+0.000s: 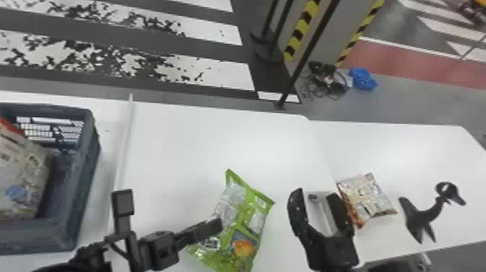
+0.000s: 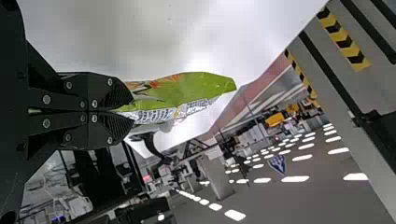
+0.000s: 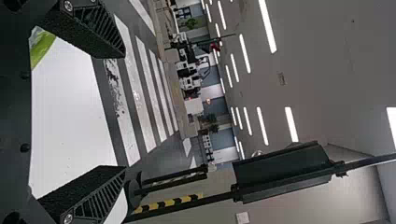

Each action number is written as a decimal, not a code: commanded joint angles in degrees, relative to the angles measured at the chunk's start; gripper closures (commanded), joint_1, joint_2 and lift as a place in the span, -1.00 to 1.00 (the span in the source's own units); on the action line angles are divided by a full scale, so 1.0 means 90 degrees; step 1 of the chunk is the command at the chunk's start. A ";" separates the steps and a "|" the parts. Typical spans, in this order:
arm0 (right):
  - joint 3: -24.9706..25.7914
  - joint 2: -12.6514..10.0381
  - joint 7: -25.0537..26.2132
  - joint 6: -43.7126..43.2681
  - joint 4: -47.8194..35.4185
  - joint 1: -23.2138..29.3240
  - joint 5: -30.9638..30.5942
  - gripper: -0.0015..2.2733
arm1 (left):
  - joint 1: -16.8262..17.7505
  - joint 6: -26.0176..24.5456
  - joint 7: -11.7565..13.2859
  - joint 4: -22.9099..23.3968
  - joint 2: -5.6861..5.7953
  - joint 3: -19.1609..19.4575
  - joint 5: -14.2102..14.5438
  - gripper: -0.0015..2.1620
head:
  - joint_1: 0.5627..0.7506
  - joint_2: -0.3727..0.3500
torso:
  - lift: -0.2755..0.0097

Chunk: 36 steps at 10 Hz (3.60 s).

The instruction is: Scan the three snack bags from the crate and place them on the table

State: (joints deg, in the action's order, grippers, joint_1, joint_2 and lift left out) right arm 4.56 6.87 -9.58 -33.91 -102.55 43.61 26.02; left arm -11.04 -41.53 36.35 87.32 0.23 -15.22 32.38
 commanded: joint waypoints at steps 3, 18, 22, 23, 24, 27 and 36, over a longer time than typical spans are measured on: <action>-0.0028 -0.0012 -0.0010 -0.0260 0.0007 0.0086 0.0038 -0.93 | 0.0767 0.1044 -0.0660 -0.1372 -0.0042 -0.0907 -0.0971 0.49 | 0.41 -0.94 | 0.67; -0.0106 0.0037 -0.0030 0.0131 0.0330 -0.0197 -0.0196 -0.93 | -0.2690 0.3681 -0.2320 0.3765 0.0688 0.1427 -0.2006 -0.93 | 0.41 -0.83 | 0.67; -0.0233 0.0047 -0.0235 0.0482 0.0486 -0.0060 -0.0323 -0.92 | -0.3305 0.4071 -0.2184 0.3912 0.0678 0.2384 -0.1567 -0.93 | 0.41 -0.48 | 0.67; -0.0360 0.0066 -0.0313 0.0482 0.0574 0.0008 -0.0323 -0.86 | -0.3412 0.4052 -0.2066 0.3912 0.0658 0.2638 -0.1401 -0.93 | 0.41 -0.36 | 0.67; -0.0477 0.0076 -0.0391 0.0482 0.0642 0.0116 -0.0333 -0.58 | -0.3422 0.4052 -0.2008 0.3892 0.0658 0.2775 -0.1323 -0.93 | 0.41 -0.21 | 0.67; -0.1034 0.0096 -0.0586 0.0775 0.0984 0.0076 -0.0440 0.91 | -0.3471 0.4032 -0.1783 0.3765 0.0678 0.3019 -0.1078 -0.93 | 0.41 0.14 | 0.67; -0.1639 0.0135 -0.0655 0.1693 0.1785 -0.0177 -0.0548 0.97 | -0.3334 0.4032 -0.1559 0.3453 0.0668 0.2970 -0.1039 -0.93 | 0.41 0.66 | 0.67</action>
State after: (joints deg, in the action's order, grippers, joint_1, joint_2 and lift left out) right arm -10.19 8.09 -15.47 -18.93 -86.79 42.06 21.04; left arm -41.20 -5.17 22.32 118.51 6.27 11.53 23.05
